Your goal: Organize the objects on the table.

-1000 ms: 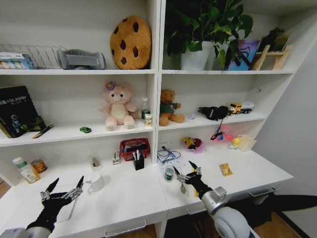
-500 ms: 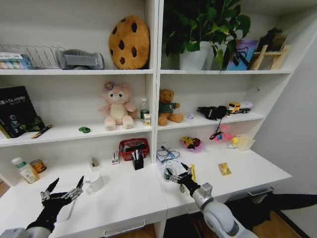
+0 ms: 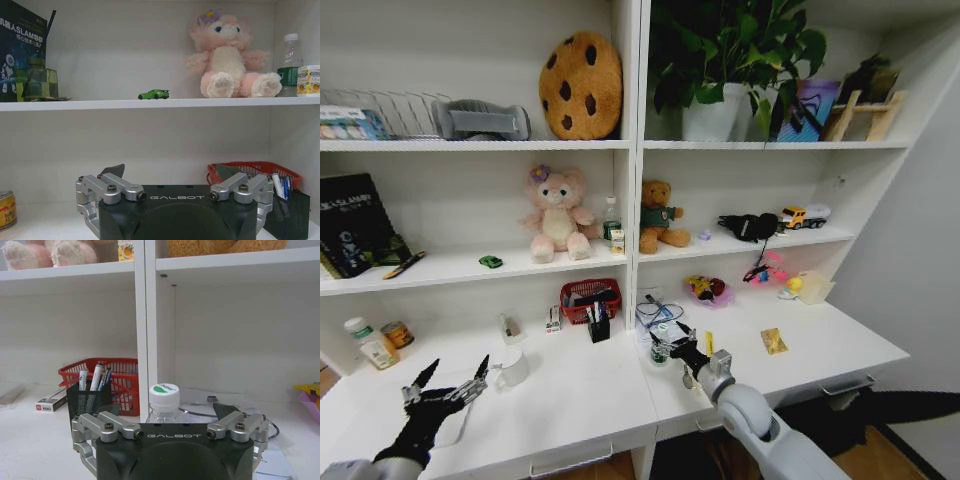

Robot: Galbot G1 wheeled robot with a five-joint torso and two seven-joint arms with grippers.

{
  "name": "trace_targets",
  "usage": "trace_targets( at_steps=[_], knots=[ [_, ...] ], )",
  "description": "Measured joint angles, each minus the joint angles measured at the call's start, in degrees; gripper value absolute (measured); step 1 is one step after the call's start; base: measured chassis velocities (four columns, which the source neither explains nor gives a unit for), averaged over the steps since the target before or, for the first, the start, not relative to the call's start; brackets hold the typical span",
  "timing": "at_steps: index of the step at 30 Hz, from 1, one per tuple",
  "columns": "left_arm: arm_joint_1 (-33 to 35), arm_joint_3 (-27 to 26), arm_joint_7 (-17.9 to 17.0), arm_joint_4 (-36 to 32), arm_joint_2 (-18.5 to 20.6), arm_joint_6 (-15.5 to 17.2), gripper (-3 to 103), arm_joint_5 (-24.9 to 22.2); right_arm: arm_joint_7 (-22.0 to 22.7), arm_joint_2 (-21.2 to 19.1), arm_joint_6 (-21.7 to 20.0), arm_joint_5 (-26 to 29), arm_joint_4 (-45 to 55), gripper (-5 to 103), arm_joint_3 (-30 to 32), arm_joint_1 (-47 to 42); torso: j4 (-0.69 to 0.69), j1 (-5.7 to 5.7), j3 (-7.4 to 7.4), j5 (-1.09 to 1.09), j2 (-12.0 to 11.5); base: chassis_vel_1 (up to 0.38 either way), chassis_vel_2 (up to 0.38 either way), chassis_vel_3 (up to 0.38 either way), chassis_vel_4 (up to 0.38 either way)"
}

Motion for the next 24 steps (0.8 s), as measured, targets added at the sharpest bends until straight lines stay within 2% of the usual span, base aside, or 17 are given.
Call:
trace_targets(
  at_steps=[2,8,10,11,14,15,18,19,20,21,23,24],
  knots=[
    [0.0,0.0,0.0,0.0,0.0,0.0,100,0.0,0.0,0.3,-0.1,0.0,-0.2,102,0.0,-0.1,0.0,0.0,0.0,0.01,0.0,0.0,0.0,0.0,0.0],
    [0.0,0.0,0.0,0.0,0.0,0.0,100,0.0,0.2,1.3,0.0,0.0,-0.8,94,0.0,-0.5,0.0,0.0,0.0,0.0,0.0,0.0,0.0,0.0,0.0],
    [0.0,0.0,0.0,0.0,0.0,0.0,100,0.0,0.2,1.3,0.1,-0.1,-1.0,83,0.0,-0.2,0.01,0.0,0.0,0.01,0.0,0.0,0.0,0.0,0.0],
    [0.0,0.0,0.0,0.0,0.0,0.0,100,0.0,0.2,1.3,0.1,-0.1,-1.0,83,0.0,-0.2,0.01,0.0,0.0,0.01,0.0,0.0,0.0,0.0,0.0],
    [0.0,0.0,0.0,0.0,0.0,0.0,100,0.0,0.2,1.1,0.2,-0.3,-1.3,67,0.0,0.5,0.01,0.0,0.0,0.01,0.0,0.0,0.0,0.0,0.0],
    [0.0,0.0,0.0,0.0,0.0,0.0,100,0.0,0.2,1.1,0.2,-0.3,-1.3,67,0.0,0.5,0.01,0.0,0.0,0.01,0.0,0.0,0.0,0.0,0.0],
    [0.0,0.0,0.0,0.0,0.0,0.0,100,0.0,1.0,0.7,0.0,-0.7,-1.5,50,-0.1,1.3,0.01,0.0,0.0,0.01,0.0,0.0,0.0,0.0,0.0],
    [0.0,0.0,0.0,0.0,0.0,0.0,100,0.0,1.0,0.7,0.0,-0.7,-1.5,50,-0.1,1.3,0.01,0.0,0.0,0.01,0.0,0.0,0.0,0.0,0.0],
    [0.0,0.0,0.0,0.0,0.0,0.0,100,0.0,1.4,0.6,-0.3,-0.7,-1.6,45,-0.1,1.4,0.01,0.0,0.0,0.0,0.0,0.0,0.0,0.0,0.0],
    [0.0,0.0,0.0,0.0,0.0,0.0,100,0.0,1.4,0.6,-0.3,-0.7,-1.6,45,-0.1,1.4,0.01,0.0,0.0,0.0,0.0,0.0,0.0,0.0,0.0],
    [0.0,0.0,0.0,0.0,0.0,0.0,100,0.0,1.6,0.4,-0.4,-0.8,-1.7,35,-0.2,1.5,0.01,0.0,0.0,0.0,0.0,0.0,0.0,0.0,0.0],
    [0.0,0.0,0.0,0.0,0.0,0.0,100,0.0,1.6,0.4,-0.4,-0.8,-1.7,35,-0.2,1.5,0.01,0.0,0.0,0.0,0.0,0.0,0.0,0.0,0.0]
  ],
)
